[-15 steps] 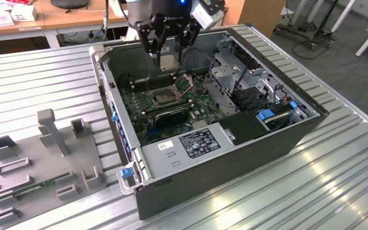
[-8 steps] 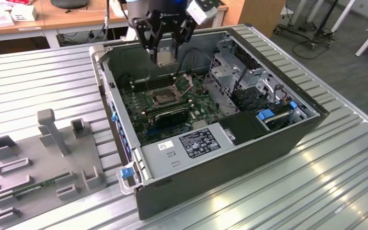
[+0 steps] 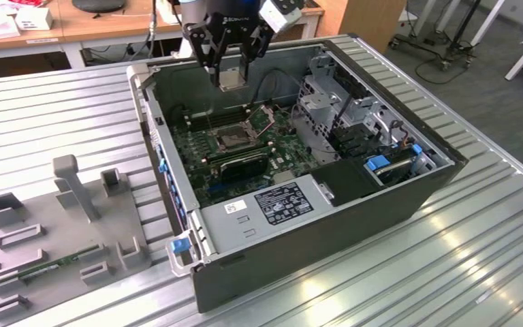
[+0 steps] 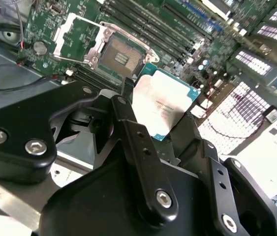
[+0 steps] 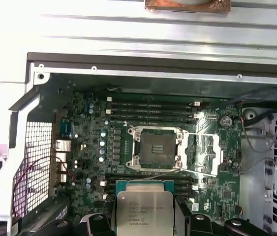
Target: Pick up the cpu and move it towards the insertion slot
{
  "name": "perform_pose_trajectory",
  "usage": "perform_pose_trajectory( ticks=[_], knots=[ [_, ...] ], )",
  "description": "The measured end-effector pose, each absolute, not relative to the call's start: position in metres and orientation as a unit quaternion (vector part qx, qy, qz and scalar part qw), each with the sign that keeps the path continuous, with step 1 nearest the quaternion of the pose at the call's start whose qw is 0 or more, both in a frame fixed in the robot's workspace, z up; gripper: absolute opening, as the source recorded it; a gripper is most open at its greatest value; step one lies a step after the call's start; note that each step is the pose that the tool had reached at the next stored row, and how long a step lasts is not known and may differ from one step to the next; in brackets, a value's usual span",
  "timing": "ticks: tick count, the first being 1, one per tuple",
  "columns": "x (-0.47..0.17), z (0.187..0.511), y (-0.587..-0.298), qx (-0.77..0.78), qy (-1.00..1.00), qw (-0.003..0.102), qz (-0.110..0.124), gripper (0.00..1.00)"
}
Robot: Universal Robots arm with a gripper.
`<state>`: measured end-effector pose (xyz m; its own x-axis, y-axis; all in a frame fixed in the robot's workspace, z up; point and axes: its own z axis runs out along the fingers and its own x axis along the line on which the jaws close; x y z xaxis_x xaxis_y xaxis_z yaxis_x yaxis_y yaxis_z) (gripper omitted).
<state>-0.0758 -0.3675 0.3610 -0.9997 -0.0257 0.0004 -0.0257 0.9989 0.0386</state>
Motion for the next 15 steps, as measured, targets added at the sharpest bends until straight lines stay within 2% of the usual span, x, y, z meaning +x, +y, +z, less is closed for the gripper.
perform_pose_trajectory(
  ticks=[15],
  knots=[
    [-0.069,0.343,-0.348,0.013,-1.0,0.001,-0.019,0.55]
  ],
)
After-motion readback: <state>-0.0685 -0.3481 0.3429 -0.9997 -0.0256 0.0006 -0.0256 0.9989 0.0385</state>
